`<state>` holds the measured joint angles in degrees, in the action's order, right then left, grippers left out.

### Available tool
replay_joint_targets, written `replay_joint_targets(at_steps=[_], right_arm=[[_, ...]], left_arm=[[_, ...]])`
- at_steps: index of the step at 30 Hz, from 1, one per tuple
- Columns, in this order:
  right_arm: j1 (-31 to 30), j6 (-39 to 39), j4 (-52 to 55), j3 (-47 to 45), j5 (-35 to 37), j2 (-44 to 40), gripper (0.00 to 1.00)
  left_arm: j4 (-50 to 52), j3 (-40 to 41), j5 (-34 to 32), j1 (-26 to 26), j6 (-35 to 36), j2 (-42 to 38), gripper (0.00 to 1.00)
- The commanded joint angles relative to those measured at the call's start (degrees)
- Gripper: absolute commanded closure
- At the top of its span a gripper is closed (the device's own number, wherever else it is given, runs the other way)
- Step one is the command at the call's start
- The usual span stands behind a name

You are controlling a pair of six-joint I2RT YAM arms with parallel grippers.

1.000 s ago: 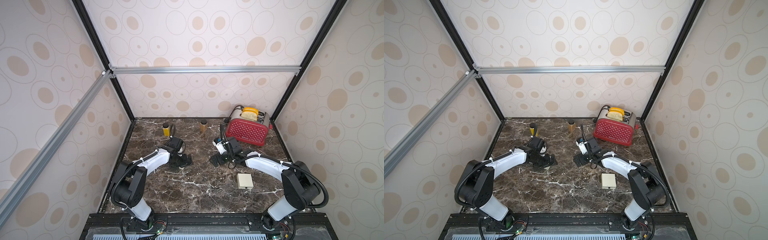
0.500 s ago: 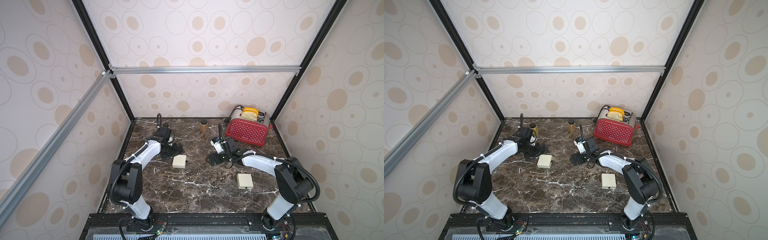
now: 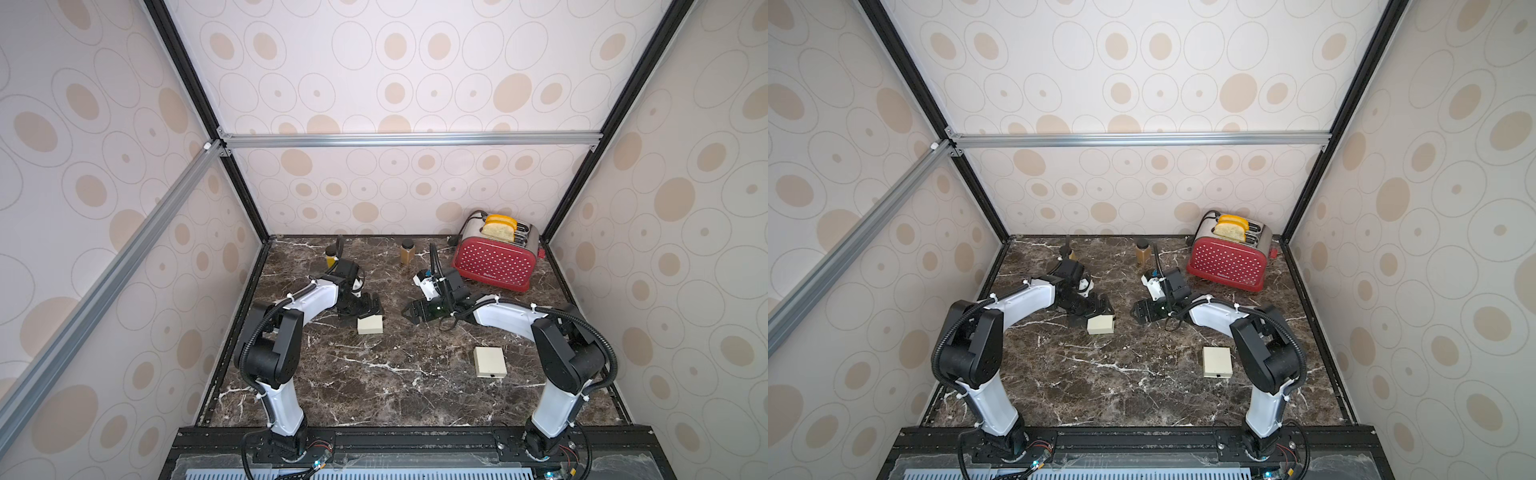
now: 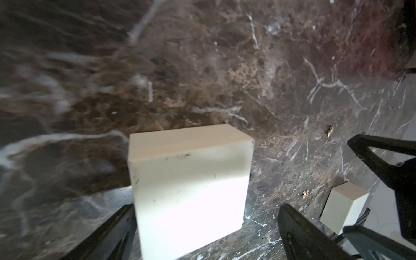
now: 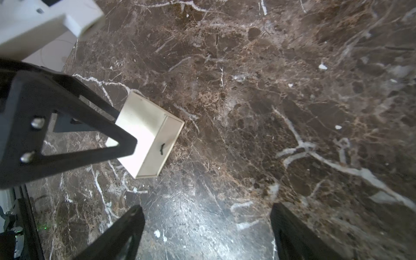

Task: Place the earrings into the drawer-style jewelry box
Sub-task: Move the jewelry box to the center of the board.

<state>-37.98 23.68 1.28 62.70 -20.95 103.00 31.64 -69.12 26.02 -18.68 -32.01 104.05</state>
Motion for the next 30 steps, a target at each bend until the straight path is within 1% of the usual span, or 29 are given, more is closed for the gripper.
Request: replay_joint_targets(at_steps=[1,5,8,13,16,21,24,26,28,30], right_arm=[[-0.49,1.49,-1.22,0.43,-1.48,0.61,0.13],[-0.51,4.06,-4.83,-0.13,-2.54,1.35,0.25],[-0.51,4.69,-6.71,0.92,-4.41,3.17,0.31],[-0.16,5.43,-7.57,3.46,-6.67,6.3,0.46],[-0.1,8.54,-10.25,3.38,-7.92,7.56,0.49],[-0.08,17.58,-18.26,2.03,-10.43,10.53,0.58],[-0.33,22.31,-23.49,0.54,-11.0,11.92,0.62],[-0.71,23.07,-24.17,0.61,-11.39,12.85,0.63],[-0.85,22.34,-22.98,0.94,-11.42,13.35,0.67],[-0.96,22.2,-22.76,0.31,-11.05,13.38,0.69]], left_arm=[[-1.66,-2.75,0.98,-1.0,0.72,1.4,0.01],[-0.61,-3.77,-0.93,-0.95,2.51,1.26,0.01],[-0.16,-5.37,-2.7,-0.62,3.87,1.89,0.01],[-0.29,-9.74,-1.57,-0.58,3.46,5.49,0.01],[-0.69,-9.74,-0.76,-0.57,2.83,5.61,0.01],[-1.15,-7.11,-1.0,-0.57,1.64,3.51,0.01],[0.53,-5.3,-1.76,-0.23,1.46,1.32,0.01],[1.81,-3.71,-1.33,0.36,2.2,-0.09,0.01],[3.6,-3.18,-0.61,1.09,2.7,-0.42,0.01],[3.96,-2.28,-0.01,1.7,2.75,-0.46,0.05]])
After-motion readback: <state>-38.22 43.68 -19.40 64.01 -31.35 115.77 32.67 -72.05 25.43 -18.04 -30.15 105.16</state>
